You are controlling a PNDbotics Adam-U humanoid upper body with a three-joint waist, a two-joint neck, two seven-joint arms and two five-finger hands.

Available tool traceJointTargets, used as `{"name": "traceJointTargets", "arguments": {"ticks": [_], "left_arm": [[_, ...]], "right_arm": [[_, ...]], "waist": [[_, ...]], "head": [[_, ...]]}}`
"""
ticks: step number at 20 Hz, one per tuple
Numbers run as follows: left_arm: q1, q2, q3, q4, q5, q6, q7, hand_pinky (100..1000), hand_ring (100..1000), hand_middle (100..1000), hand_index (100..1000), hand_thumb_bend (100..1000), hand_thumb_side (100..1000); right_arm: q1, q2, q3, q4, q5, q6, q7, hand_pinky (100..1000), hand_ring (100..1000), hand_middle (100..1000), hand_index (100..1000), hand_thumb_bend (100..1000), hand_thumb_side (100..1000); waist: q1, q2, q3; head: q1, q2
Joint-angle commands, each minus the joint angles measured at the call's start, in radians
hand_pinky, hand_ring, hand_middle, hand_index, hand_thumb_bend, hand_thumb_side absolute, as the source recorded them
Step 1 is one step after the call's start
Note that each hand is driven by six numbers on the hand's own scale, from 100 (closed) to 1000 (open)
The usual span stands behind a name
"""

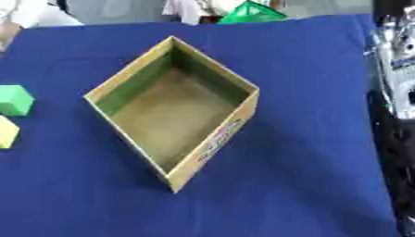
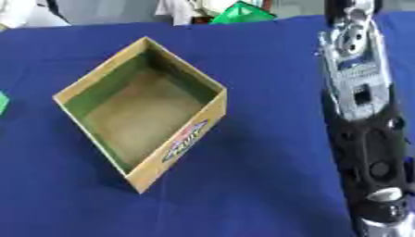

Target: Pick up objects on the table and place them in the box.

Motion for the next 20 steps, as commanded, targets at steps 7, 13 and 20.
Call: {"name": "traceJointTargets", "arguments": {"ticks": [7,13,20], "left_arm": [[-0.057,0.053,0.010,0.042,-0.089,-0.051,-0.099,770,833,798,910,789,626],[-0.091,0.055,0.000,0.077,-0.051,-0.067,-0.113,778,821,758,897,800,642],[-0.145,0.075,-0.025,0.136,0.025,-0.103,-0.154,776,815,742,882,796,607]], "right_arm": [[-0.017,-0.019,0.000,-0.001,0.002,-0.003,0.008,826,857,695,840,202,1000],[-0.017,-0.017,0.004,0.002,0.003,-0.005,0.011,826,857,695,840,203,1000],[-0.020,-0.016,0.007,0.007,0.003,-0.007,0.013,826,855,694,841,203,1000]], "waist": [[0.000,-0.018,0.006],[-0.001,-0.023,0.009],[-0.005,-0.026,0.011]], "head": [[0.058,0.001],[0.094,-0.002],[0.072,-0.002]]}}
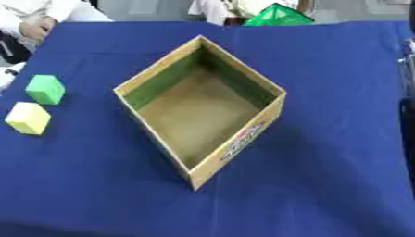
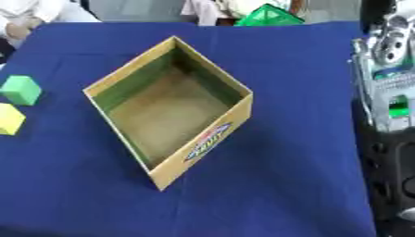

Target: Pick up objects on the table and place them in the box.

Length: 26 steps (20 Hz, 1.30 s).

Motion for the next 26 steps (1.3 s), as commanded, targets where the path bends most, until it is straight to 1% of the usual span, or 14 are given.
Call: {"name": "traceJointTargets", "arguments": {"ticks": [1,3,6,10,14,17,19,20,22,23,24,26], "left_arm": [[-0.032,0.059,-0.002,0.020,0.032,-0.019,-0.023,774,813,738,876,788,590],[-0.049,0.064,-0.010,0.030,0.042,-0.030,-0.033,772,810,735,871,785,572],[-0.076,0.067,-0.023,0.042,0.048,-0.043,-0.044,768,807,735,869,772,553],[-0.116,0.071,-0.044,0.047,0.054,-0.060,-0.066,766,805,740,873,719,502],[-0.153,0.075,-0.066,0.059,0.070,-0.074,-0.096,766,809,750,879,678,462],[-0.177,0.078,-0.081,0.069,0.072,-0.083,-0.116,767,811,776,889,670,438],[-0.190,0.082,-0.093,0.074,0.065,-0.088,-0.129,768,815,780,893,680,431],[-0.196,0.086,-0.100,0.078,0.060,-0.090,-0.138,775,821,782,905,703,413],[-0.210,0.094,-0.116,0.091,0.032,-0.091,-0.161,785,830,785,911,697,362],[-0.217,0.096,-0.122,0.097,0.015,-0.092,-0.172,785,831,786,912,695,354],[-0.222,0.099,-0.128,0.104,-0.005,-0.092,-0.184,793,842,798,919,675,246],[-0.231,0.104,-0.140,0.116,-0.050,-0.095,-0.211,796,848,809,924,655,187]], "right_arm": [[-0.020,-0.015,0.001,-0.004,0.003,-0.004,0.003,826,855,694,841,203,1000],[-0.021,-0.015,0.001,-0.002,0.003,-0.004,0.003,827,855,694,841,203,1000],[-0.022,-0.014,0.000,-0.001,0.004,-0.005,0.002,827,854,694,841,203,1000],[-0.024,-0.012,-0.002,-0.002,0.005,-0.005,-0.001,827,854,694,841,204,1000],[-0.023,-0.012,-0.003,0.000,0.005,-0.005,-0.002,827,854,693,841,204,1000],[-0.024,-0.013,-0.002,0.003,0.005,-0.006,-0.001,827,854,692,841,197,1000],[-0.025,-0.013,-0.002,0.004,0.005,-0.006,0.000,827,854,692,841,197,1000],[-0.025,-0.013,-0.002,0.005,0.004,-0.007,0.000,827,854,692,841,197,1000],[-0.027,-0.012,-0.001,0.006,0.004,-0.007,0.001,827,854,691,841,198,1000],[-0.027,-0.012,0.000,0.007,0.003,-0.008,0.002,827,854,691,841,198,1000],[-0.027,-0.012,0.000,0.007,0.003,-0.008,0.002,827,854,691,841,198,1000],[-0.027,-0.012,0.000,0.008,0.003,-0.008,0.002,827,854,690,841,198,1000]], "waist": [[0.001,-0.020,0.002],[-0.001,-0.020,0.003],[-0.004,-0.020,0.005],[-0.010,-0.021,0.007],[-0.014,-0.021,0.010],[-0.016,-0.020,0.012],[-0.018,-0.019,0.012],[-0.018,-0.019,0.012],[-0.019,-0.019,0.012],[-0.019,-0.019,0.012],[-0.019,-0.019,0.011],[-0.018,-0.019,0.010]], "head": [[-0.016,-0.001],[-0.026,0.005],[-0.036,0.021],[-0.044,0.035],[-0.031,0.034],[-0.028,0.027],[-0.030,0.019],[-0.032,0.014],[-0.035,0.007],[-0.036,0.006],[-0.037,0.004],[-0.036,0.002]]}}
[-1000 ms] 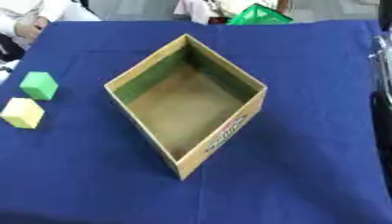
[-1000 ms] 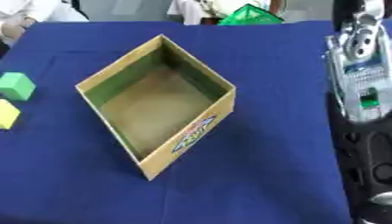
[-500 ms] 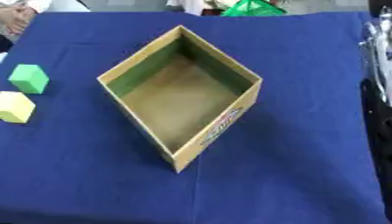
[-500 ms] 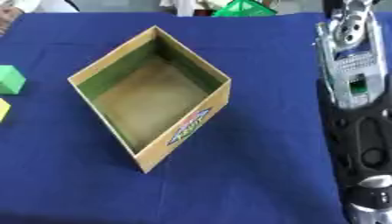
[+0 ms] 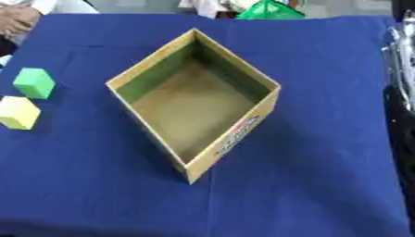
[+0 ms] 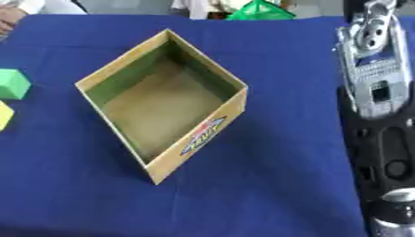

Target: Pick up objects on the table and place them in the box.

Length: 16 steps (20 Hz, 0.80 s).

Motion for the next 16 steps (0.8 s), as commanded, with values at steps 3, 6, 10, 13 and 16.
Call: {"name": "traceJointTargets", "arguments": {"ticks": [3,6,10,13,16], "left_arm": [[-0.027,0.057,-0.015,0.030,-0.100,-0.004,-0.058,800,853,816,940,663,159],[-0.024,0.056,-0.030,0.062,-0.111,-0.003,-0.076,801,856,822,943,664,145],[-0.022,0.052,-0.061,0.108,-0.106,-0.009,-0.099,801,857,826,944,677,158],[-0.022,0.046,-0.079,0.136,-0.103,-0.012,-0.110,801,861,833,945,681,162],[-0.029,0.036,-0.091,0.168,-0.109,-0.012,-0.116,800,862,836,943,681,157]], "right_arm": [[-0.017,-0.012,0.000,-0.005,0.002,-0.004,0.003,828,854,690,841,198,1000],[-0.016,-0.011,0.000,-0.006,0.001,-0.003,0.003,828,853,689,841,198,1000],[-0.015,-0.009,0.000,-0.008,-0.001,-0.002,0.004,828,853,688,841,199,1000],[-0.015,-0.010,-0.001,-0.008,-0.002,-0.001,0.004,828,853,687,841,199,1000],[-0.016,-0.011,-0.002,-0.008,-0.004,0.000,0.004,828,854,686,841,197,1000]], "waist": [[0.004,-0.018,0.000],[0.006,-0.018,-0.002],[0.008,-0.016,-0.007],[0.007,-0.013,-0.011],[0.006,-0.009,-0.014]], "head": [[-0.001,-0.015],[-0.003,-0.015],[-0.008,-0.012],[-0.023,-0.010],[-0.020,-0.012]]}}
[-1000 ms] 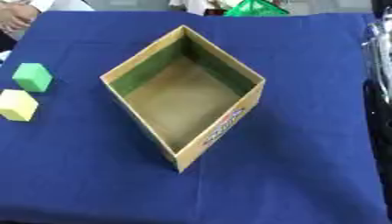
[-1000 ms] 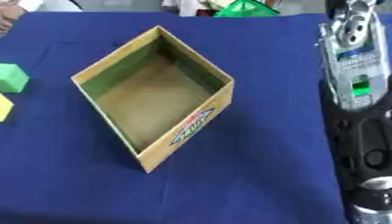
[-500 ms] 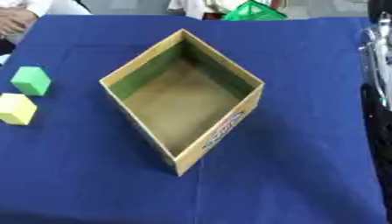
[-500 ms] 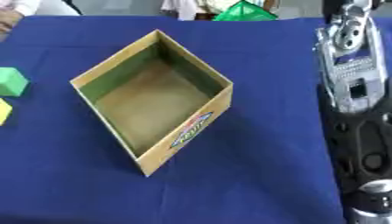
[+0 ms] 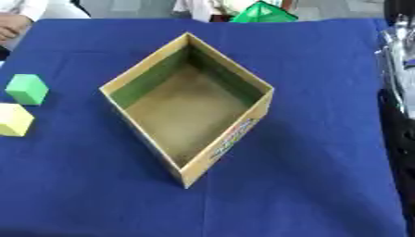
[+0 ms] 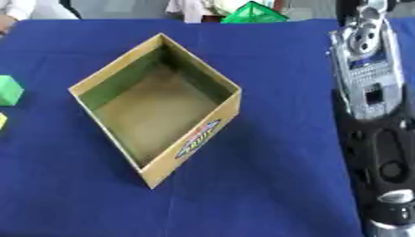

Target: Pick up objects on the table and place them in the box.

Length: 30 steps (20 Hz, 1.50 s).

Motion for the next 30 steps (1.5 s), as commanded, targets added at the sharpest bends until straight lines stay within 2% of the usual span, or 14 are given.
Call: {"name": "traceJointTargets", "arguments": {"ticks": [1,5,7,10,14,21,30], "left_arm": [[-0.025,0.024,-0.003,0.030,-0.008,-0.001,-0.008,800,862,837,943,680,154],[-0.049,0.002,-0.020,0.082,-0.023,-0.012,-0.009,794,862,846,936,665,126],[-0.060,-0.010,-0.032,0.106,-0.027,-0.025,-0.006,788,857,842,915,626,100],[-0.071,-0.025,-0.046,0.138,-0.017,-0.042,0.012,772,846,831,900,570,100],[-0.080,-0.043,-0.060,0.179,-0.004,-0.050,0.030,765,850,854,902,543,100],[-0.093,-0.063,-0.062,0.214,-0.016,-0.054,0.055,754,848,864,904,526,100],[-0.159,-0.157,-0.056,0.352,-0.075,-0.060,0.136,745,839,842,892,474,100]], "right_arm": [[-0.016,-0.012,-0.001,-0.008,-0.004,-0.002,0.003,828,854,686,841,197,1000],[-0.015,-0.010,-0.001,-0.008,-0.006,-0.001,0.005,828,854,685,841,198,1000],[-0.014,-0.009,-0.002,-0.008,-0.006,0.000,0.005,829,854,684,841,197,1000],[-0.015,-0.009,-0.003,-0.009,-0.007,0.001,0.005,829,854,684,841,197,1000],[-0.013,-0.008,-0.003,-0.010,-0.009,0.002,0.007,830,855,683,841,195,1000],[-0.013,-0.006,-0.004,-0.010,-0.011,0.003,0.008,830,855,680,841,194,1000],[-0.021,0.000,-0.002,-0.006,-0.016,0.002,0.015,831,856,678,841,192,1000]], "waist": [[0.003,-0.013,0.000],[0.003,-0.010,-0.002],[0.003,-0.009,-0.004],[0.002,-0.007,-0.007],[0.003,-0.004,-0.011],[0.000,-0.002,-0.014],[-0.011,0.007,-0.021]], "head": [[0.000,-0.007],[0.010,-0.009],[0.015,-0.010],[0.018,-0.010],[0.024,-0.010],[0.030,-0.010],[0.045,-0.017]]}}
